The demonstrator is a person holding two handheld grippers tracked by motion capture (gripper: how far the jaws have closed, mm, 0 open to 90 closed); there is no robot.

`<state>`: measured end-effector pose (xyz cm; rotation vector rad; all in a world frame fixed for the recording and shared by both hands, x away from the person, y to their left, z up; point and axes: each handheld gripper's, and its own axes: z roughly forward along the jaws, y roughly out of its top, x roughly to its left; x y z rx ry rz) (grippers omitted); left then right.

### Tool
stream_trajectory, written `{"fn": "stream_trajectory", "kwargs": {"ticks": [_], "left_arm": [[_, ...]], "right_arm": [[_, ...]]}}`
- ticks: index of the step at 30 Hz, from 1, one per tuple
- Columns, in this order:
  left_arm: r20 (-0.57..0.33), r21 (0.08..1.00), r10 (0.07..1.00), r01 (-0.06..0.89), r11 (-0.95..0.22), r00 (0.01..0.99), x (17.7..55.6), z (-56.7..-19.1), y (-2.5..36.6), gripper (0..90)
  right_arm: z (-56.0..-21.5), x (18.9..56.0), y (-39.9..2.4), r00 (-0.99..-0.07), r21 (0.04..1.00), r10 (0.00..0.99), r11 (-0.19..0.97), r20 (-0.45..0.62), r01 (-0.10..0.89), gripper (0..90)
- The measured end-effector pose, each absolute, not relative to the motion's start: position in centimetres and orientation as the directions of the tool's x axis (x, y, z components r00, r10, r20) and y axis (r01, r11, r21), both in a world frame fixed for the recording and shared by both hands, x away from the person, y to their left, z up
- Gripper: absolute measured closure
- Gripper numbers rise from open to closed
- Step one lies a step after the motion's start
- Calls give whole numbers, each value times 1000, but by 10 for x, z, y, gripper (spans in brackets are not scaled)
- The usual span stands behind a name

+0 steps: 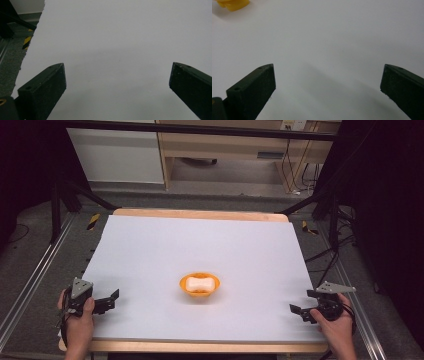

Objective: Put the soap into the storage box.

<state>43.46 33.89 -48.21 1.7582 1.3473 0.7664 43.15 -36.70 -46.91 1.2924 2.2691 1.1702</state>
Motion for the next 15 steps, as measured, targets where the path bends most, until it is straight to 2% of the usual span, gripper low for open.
{"fn": "stream_trajectory", "kwargs": {"ticks": [3,7,15], "left_arm": [[8,855,966,499,-140,258,434,-482,339,4],[5,856,966,498,-137,257,435,-482,339,4],[4,856,966,499,-136,257,435,-482,339,4]], "right_arm": [[-473,427,-373,-536,774,833,248,136,582,5],[-478,419,-379,-439,794,890,177,124,582,5],[-478,413,-381,-431,826,891,131,145,548,5]]}}
